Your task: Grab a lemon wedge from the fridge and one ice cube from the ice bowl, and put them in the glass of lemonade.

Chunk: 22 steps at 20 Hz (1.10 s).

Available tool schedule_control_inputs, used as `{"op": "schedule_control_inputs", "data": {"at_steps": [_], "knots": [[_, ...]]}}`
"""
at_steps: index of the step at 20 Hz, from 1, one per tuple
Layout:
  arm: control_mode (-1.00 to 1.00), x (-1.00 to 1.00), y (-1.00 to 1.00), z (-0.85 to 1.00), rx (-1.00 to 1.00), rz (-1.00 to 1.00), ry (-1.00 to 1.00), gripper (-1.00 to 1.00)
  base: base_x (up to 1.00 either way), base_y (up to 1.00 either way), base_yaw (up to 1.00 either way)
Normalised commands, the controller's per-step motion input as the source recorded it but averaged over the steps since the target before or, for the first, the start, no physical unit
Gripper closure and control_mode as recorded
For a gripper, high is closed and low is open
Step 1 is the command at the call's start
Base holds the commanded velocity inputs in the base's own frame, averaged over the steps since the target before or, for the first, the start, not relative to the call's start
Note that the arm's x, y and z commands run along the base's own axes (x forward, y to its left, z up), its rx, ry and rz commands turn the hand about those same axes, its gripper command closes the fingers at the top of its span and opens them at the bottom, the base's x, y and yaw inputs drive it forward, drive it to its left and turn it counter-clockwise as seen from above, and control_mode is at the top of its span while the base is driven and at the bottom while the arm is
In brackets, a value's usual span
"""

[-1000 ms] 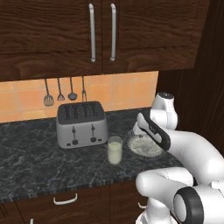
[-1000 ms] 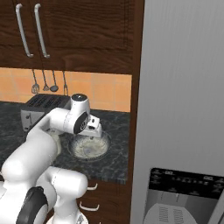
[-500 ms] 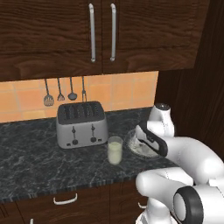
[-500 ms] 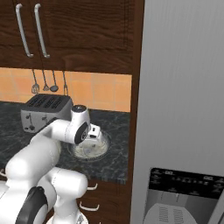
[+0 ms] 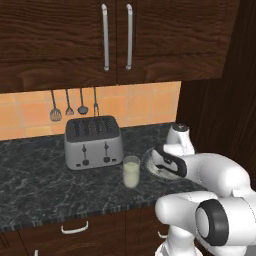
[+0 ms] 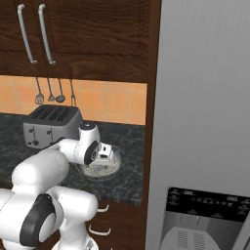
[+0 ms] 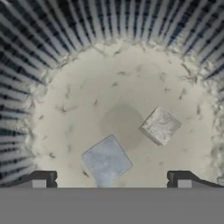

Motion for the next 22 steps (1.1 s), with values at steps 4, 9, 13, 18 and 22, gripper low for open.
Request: {"op": "schedule_control_inputs", "data": {"at_steps": [4, 9, 13, 18, 22], "knots": [[-1.0, 0.08, 0.0, -0.07, 0.0, 0.0, 0.0, -1.0, 0.0, 0.0, 0.0], [-1.0, -0.05, 0.0, -0.29, 0.0, 0.0, 0.02, -1.0, 0.0, 0.0, 0.0], [-1.0, 0.0, 0.0, -0.49, -0.03, 0.0, 0.09, -1.0, 0.0, 0.0, 0.0], [-1.0, 0.0, -0.01, -0.3, -0.02, 0.0, 0.1, -1.0, 0.0, 0.0, 0.0], [-1.0, 0.0, -0.03, -0.1, 0.0, 0.0, 0.04, -1.0, 0.0, 0.0, 0.0]]}}
